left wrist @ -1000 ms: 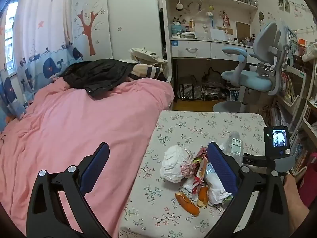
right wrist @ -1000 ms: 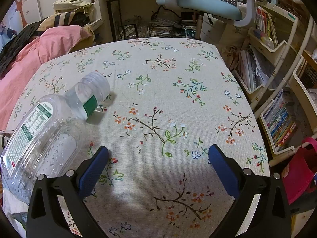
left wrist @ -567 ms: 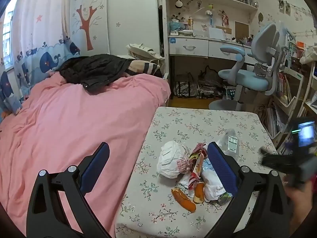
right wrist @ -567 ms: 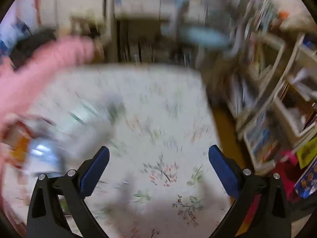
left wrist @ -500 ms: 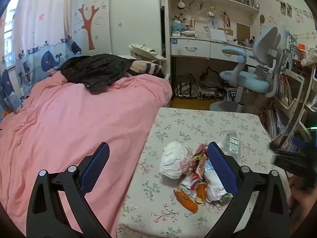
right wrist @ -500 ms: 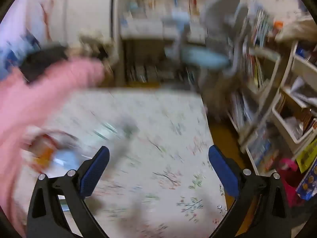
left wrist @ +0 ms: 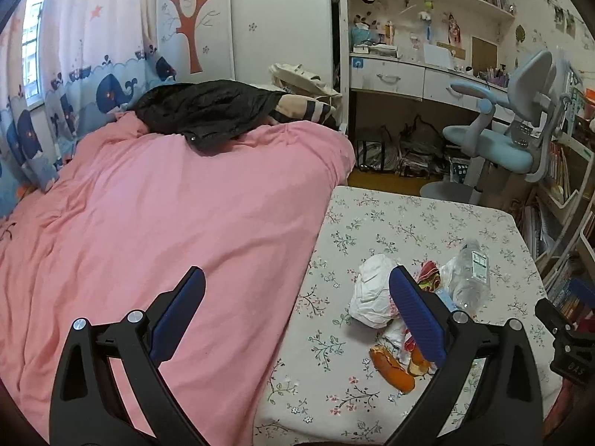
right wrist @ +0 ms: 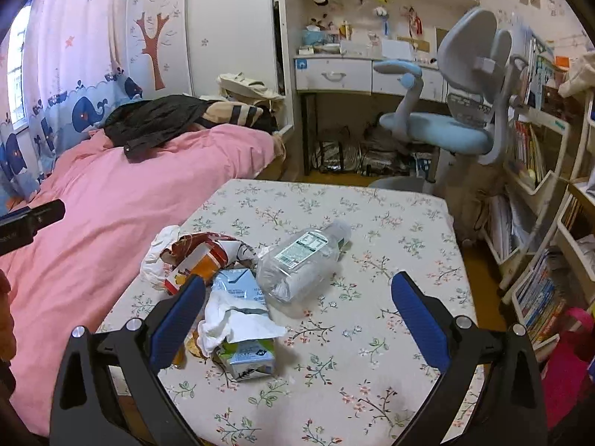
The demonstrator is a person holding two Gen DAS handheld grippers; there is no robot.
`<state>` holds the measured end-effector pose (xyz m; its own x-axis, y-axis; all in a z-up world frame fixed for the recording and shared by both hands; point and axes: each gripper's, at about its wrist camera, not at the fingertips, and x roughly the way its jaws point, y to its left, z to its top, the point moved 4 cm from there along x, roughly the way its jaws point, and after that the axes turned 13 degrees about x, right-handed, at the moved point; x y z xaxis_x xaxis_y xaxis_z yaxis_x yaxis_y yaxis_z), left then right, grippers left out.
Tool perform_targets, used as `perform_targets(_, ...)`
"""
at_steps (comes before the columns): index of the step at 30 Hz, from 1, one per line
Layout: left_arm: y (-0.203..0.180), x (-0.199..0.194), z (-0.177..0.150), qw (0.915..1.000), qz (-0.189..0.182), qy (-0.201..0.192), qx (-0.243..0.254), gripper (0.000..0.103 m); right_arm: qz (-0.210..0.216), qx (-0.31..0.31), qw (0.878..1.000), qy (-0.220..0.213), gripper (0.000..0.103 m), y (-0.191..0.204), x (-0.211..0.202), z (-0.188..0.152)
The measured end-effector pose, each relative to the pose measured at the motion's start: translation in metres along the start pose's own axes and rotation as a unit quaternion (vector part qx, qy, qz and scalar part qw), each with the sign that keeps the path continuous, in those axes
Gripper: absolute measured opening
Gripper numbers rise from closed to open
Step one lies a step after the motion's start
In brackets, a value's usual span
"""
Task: Collect trash
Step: 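Grasp the red-white snack wrapper in the trash pile with the left gripper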
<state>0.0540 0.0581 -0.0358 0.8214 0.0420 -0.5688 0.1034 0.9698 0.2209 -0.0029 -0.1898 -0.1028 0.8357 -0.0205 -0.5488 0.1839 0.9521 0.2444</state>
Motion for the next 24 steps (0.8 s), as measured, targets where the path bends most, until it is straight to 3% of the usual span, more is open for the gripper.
perform_targets(11,-0.030,0.005,-0.004,0.9987,-0.022,-0.005,0.046,0.095,-0.003,0.023,1.000,0.018,0.096,-0.012,-0.001,0.005)
perform_targets(16,-0.045,0.011,-0.007,0.9967,-0.051,-0.008,0.063,0.095,-0.006,0.022,1.000,0.020,0.096,-0.016,-0.003,0.006)
perform_targets(20,-0.073,0.019,-0.005,0.9917,-0.081,-0.018,0.098,0.088,-0.012,0.033,0.999,0.024,0.096,-0.029,-0.002,0.011)
perform_targets(24,-0.104,0.027,0.000,0.9849,-0.086,-0.033,0.147,0.084,-0.009,0.060,0.998,0.027,0.096,-0.044,-0.002,0.015)
